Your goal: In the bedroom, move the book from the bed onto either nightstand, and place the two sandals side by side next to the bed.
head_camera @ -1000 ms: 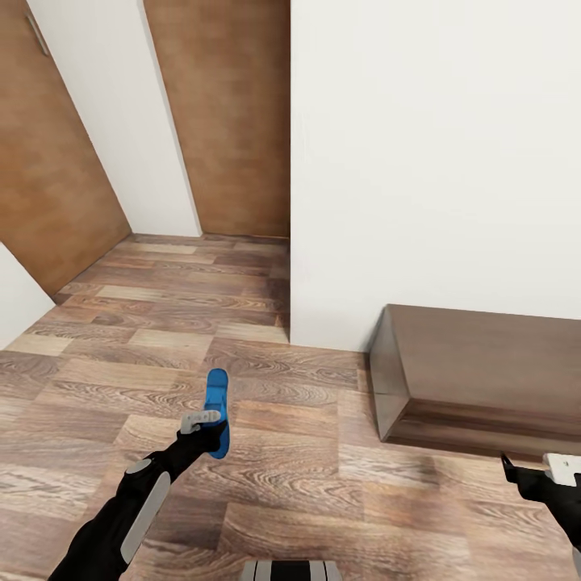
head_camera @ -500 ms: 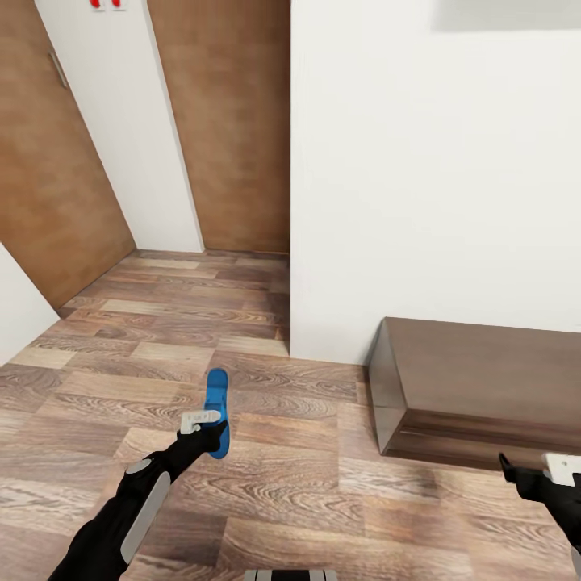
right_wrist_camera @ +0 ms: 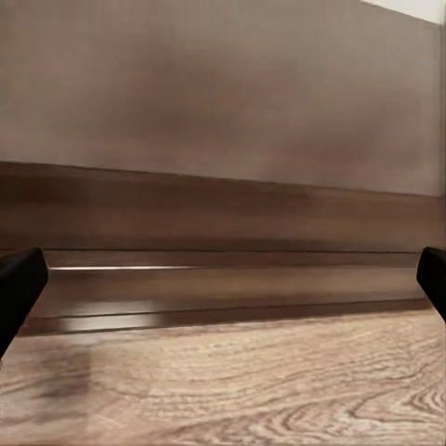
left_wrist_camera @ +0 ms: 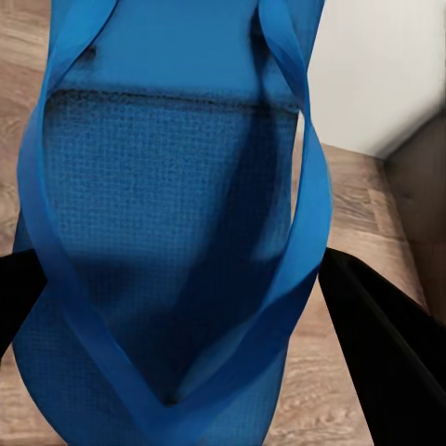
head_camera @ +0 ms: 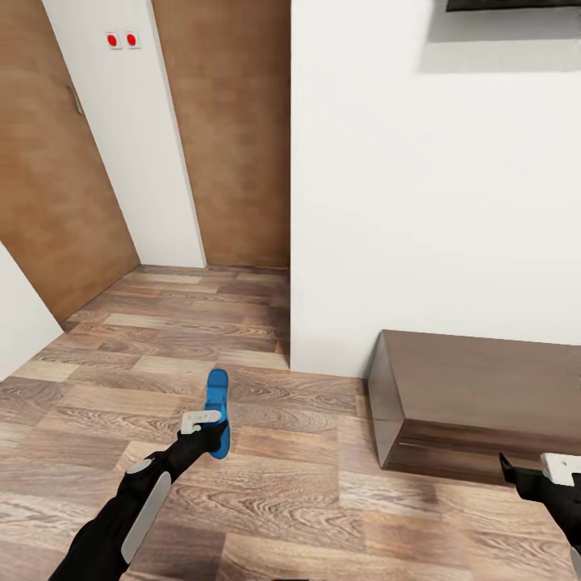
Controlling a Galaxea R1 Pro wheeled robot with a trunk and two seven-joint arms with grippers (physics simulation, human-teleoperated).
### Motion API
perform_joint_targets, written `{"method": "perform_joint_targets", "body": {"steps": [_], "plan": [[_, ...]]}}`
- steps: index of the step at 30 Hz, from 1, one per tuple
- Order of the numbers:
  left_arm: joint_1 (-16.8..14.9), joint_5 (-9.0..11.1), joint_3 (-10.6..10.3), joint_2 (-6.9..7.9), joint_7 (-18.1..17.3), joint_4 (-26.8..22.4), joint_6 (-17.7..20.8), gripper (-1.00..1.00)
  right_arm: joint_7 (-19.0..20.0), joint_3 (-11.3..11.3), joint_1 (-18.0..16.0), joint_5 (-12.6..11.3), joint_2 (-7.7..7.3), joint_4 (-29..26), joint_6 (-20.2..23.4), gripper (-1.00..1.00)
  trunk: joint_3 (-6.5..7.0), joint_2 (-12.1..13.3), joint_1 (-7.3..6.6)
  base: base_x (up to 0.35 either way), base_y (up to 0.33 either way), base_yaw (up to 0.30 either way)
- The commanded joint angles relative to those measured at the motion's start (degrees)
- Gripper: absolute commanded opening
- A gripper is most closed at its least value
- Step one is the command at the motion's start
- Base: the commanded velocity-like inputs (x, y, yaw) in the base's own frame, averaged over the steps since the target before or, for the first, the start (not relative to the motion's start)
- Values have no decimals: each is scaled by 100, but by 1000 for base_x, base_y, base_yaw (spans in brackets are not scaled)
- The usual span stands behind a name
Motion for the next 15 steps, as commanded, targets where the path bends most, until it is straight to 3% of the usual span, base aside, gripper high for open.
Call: {"method": "perform_joint_targets", "body": {"steps": [1, 15], "plan": [[-2, 49, -7, 4, 5, -6, 34, -100, 6, -1, -2, -13, 0, -8, 31, 100, 18, 0, -3, 0, 0, 0], [-2, 49, -8, 4, 2, -6, 34, -100, 6, 4, -2, -13, 0, -8, 31, 100, 328, 18, -40, 0, 0, 0]]}}
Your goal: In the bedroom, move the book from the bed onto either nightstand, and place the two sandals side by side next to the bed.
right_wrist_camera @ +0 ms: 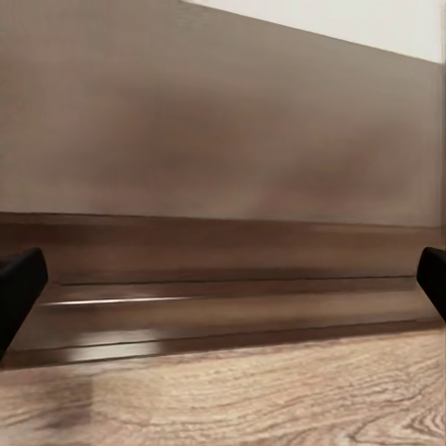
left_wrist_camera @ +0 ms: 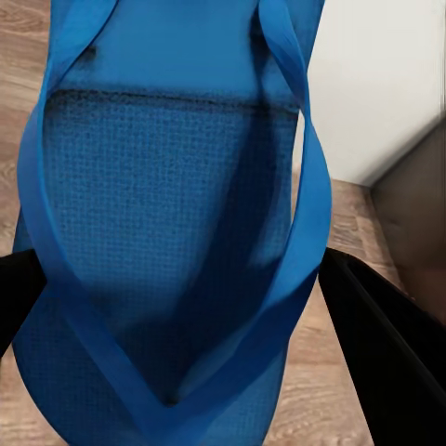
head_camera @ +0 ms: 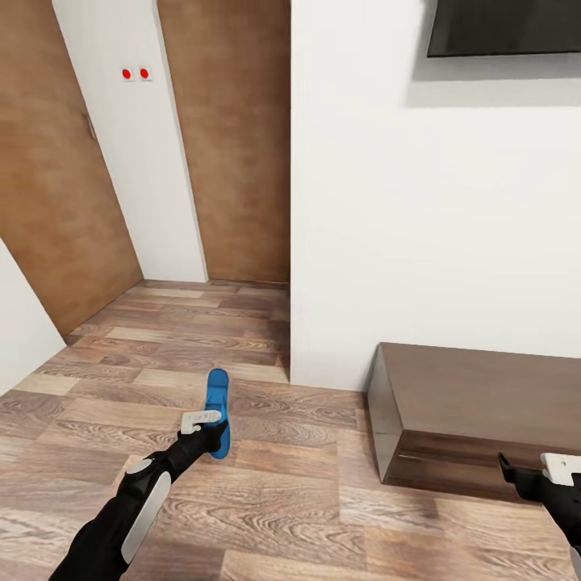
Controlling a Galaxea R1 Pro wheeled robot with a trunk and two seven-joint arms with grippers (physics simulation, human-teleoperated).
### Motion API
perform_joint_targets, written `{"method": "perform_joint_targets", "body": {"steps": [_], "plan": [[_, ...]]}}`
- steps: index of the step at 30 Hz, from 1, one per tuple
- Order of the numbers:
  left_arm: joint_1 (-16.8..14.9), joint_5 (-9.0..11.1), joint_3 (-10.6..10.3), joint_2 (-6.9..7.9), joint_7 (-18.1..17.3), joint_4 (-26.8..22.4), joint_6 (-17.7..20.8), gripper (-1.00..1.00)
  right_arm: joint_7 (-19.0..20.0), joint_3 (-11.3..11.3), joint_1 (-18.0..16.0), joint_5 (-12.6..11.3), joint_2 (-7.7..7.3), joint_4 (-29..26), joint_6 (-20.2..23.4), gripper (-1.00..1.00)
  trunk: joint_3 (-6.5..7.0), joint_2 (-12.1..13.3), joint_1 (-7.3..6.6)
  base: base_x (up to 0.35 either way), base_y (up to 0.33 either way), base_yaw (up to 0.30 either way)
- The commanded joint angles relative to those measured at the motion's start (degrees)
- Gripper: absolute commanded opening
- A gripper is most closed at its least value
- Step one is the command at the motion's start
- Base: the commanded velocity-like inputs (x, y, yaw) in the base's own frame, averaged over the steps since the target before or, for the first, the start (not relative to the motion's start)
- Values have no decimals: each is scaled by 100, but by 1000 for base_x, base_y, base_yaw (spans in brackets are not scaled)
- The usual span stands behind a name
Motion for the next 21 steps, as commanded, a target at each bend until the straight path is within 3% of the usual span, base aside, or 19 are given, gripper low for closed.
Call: {"method": "perform_joint_targets", "body": {"steps": [1, 21], "plan": [[-2, 49, -6, 4, 3, -6, 34, -100, 6, -3, -2, -13, 0, -8, 31, 100, 17, 0, -3, 0, 0, 0], [-2, 49, -7, 4, 5, -6, 34, -100, 6, -3, -2, -13, 35, -8, 31, 100, 461, 26, -55, 0, 0, 0]]}}
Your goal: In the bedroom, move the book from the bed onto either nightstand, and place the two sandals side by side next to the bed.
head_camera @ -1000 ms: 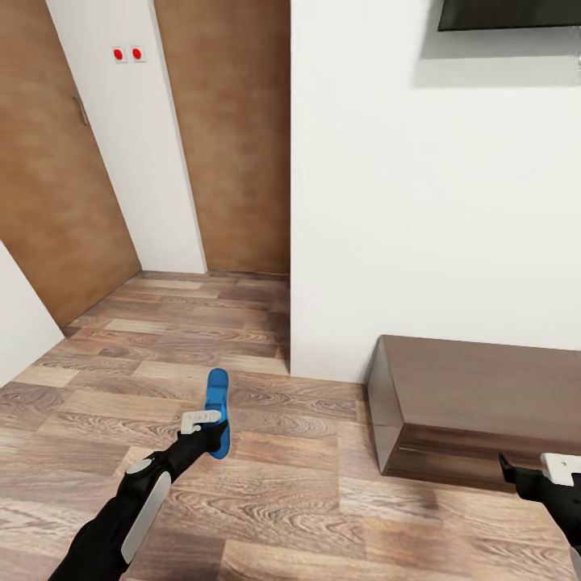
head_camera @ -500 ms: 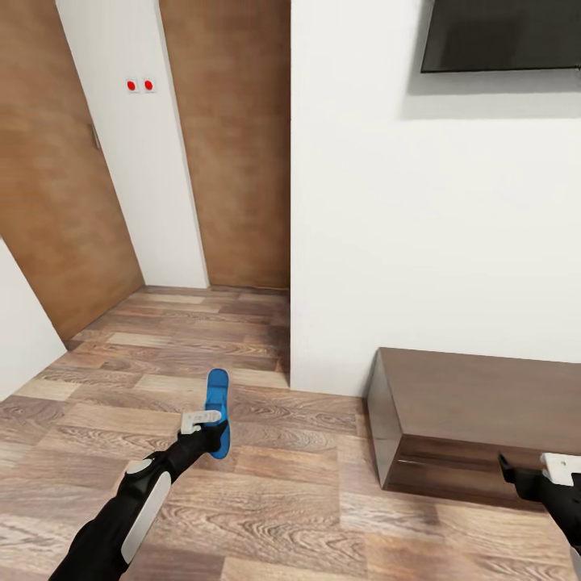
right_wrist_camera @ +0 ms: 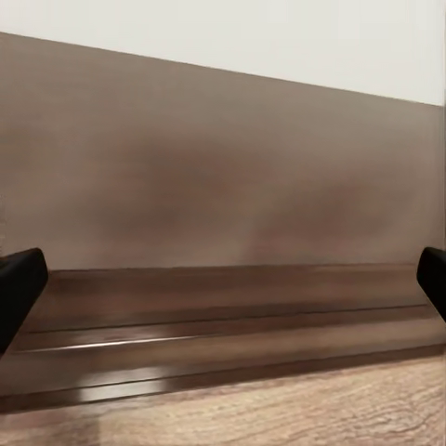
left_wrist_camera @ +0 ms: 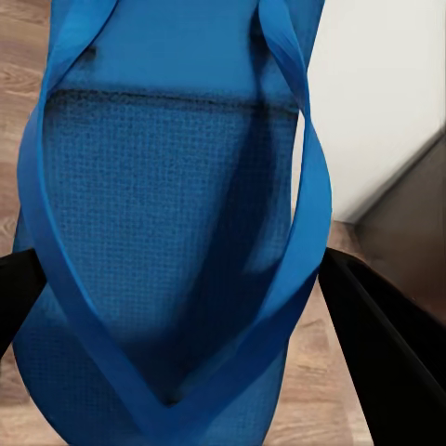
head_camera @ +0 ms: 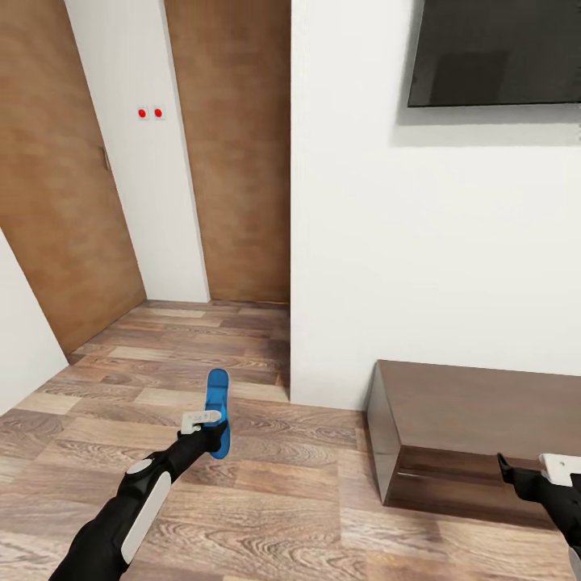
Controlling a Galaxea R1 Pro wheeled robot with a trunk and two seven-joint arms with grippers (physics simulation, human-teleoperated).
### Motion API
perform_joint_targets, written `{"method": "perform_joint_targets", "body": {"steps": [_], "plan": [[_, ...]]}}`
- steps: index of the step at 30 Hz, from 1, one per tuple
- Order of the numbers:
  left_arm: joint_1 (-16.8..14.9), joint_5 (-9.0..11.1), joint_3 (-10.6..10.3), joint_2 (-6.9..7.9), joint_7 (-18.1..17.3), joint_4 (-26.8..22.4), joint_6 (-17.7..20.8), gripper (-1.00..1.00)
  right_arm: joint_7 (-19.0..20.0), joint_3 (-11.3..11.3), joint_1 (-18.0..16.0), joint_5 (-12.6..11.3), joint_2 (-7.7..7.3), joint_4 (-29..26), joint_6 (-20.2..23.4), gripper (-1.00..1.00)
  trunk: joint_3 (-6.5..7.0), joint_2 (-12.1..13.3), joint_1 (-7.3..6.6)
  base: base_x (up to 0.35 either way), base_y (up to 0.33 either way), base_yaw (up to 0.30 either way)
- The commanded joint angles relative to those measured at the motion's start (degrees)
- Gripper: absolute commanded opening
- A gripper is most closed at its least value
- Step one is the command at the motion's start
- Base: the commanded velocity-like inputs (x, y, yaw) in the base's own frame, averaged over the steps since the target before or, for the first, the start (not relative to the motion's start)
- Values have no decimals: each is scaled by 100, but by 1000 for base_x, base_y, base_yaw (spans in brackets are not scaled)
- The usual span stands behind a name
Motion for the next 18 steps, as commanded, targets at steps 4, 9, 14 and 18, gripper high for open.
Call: {"method": "perform_joint_targets", "body": {"steps": [4, 9, 14, 18], "plan": [[-1, 49, -6, 4, 5, -6, 34, -100, 6, -3, -2, -13, 0, -8, 31, 100, 83, 3, -11, 0, 0, 0], [-2, 49, -6, 4, 4, -6, 34, -100, 6, -3, -2, -13, 0, -8, 31, 100, 194, 10, -24, 0, 0, 0], [-2, 49, -6, 4, 7, -6, 34, -100, 6, -3, -2, -13, 0, -8, 31, 100, 305, 17, -37, 0, 0, 0], [-1, 47, -6, 4, 4, -6, 34, -100, 6, -3, -2, -13, 0, -8, 31, 100, 394, 22, -47, 0, 0, 0]]}}
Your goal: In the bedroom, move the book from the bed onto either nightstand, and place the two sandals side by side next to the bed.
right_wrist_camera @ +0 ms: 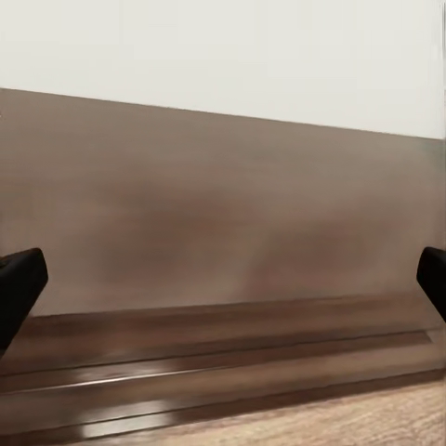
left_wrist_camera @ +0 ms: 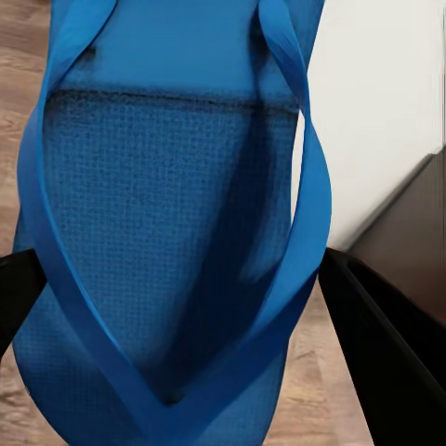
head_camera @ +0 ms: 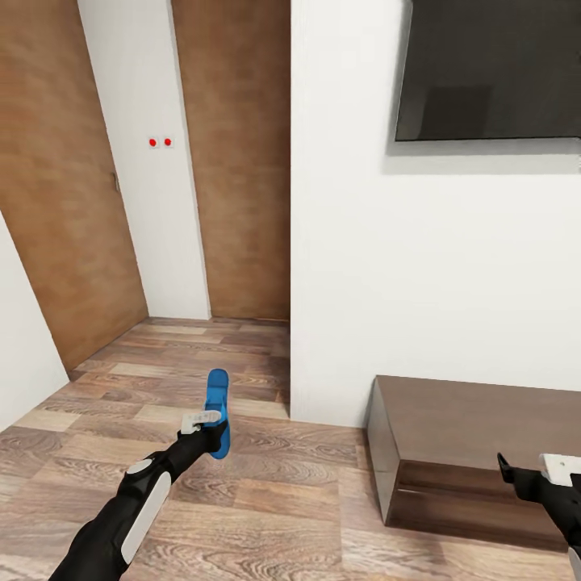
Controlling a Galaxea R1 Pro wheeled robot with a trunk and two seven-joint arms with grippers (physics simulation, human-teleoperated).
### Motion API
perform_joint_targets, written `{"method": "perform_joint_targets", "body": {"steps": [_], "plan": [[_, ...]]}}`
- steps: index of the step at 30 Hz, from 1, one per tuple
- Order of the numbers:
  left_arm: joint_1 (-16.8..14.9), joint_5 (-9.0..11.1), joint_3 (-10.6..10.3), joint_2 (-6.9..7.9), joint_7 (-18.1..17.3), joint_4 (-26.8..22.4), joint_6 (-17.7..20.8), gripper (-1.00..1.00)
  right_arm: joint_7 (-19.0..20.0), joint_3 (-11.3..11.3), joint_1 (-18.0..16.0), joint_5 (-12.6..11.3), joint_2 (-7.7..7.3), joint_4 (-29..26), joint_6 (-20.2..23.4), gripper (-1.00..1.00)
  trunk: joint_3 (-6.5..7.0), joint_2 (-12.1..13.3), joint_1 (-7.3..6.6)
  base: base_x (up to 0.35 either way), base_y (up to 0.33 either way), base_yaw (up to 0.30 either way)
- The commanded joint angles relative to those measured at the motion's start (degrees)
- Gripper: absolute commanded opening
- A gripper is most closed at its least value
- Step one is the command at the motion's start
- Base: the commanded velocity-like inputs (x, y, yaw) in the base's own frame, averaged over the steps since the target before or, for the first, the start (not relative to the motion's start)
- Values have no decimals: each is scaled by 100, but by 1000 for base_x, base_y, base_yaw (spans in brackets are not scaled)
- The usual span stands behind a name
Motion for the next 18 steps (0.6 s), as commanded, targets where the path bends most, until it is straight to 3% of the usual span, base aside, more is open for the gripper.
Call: {"method": "perform_joint_targets", "body": {"steps": [1, 18], "plan": [[-3, 49, -6, 4, 4, -6, 34, -100, 6, -3, -3, -13, 0, -8, 31, 100, 17, -1, -4, 0, 0, 0], [-3, 51, -8, 4, 4, -6, 34, -100, 6, -3, -3, -13, 0, -8, 31, 100, 393, 22, -47, 0, 0, 0]]}}
